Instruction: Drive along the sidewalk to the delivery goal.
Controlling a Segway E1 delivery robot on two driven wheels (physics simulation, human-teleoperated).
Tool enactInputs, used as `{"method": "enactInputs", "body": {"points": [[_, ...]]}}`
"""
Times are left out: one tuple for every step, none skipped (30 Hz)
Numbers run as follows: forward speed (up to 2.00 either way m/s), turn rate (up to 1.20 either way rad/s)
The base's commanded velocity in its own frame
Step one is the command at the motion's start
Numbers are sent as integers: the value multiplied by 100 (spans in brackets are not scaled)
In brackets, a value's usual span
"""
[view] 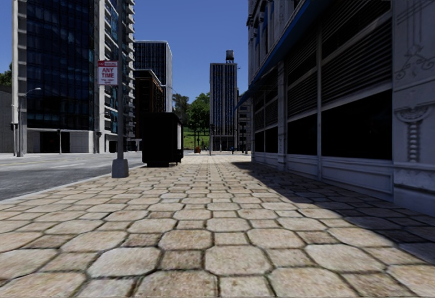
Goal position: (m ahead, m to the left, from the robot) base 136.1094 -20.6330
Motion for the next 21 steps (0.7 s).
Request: {"method": "enactInputs", "body": {"points": [[200, 0], [200, 0], [200, 0], [200, 0], [200, 0], [200, 0], [200, 0], [200, 0], [200, 0], [200, 0], [200, 0], [200, 0], [200, 0], [200, 0], [200, 0], [200, 0], [200, 0], [200, 0], [200, 0], [200, 0], [200, 0]]}}
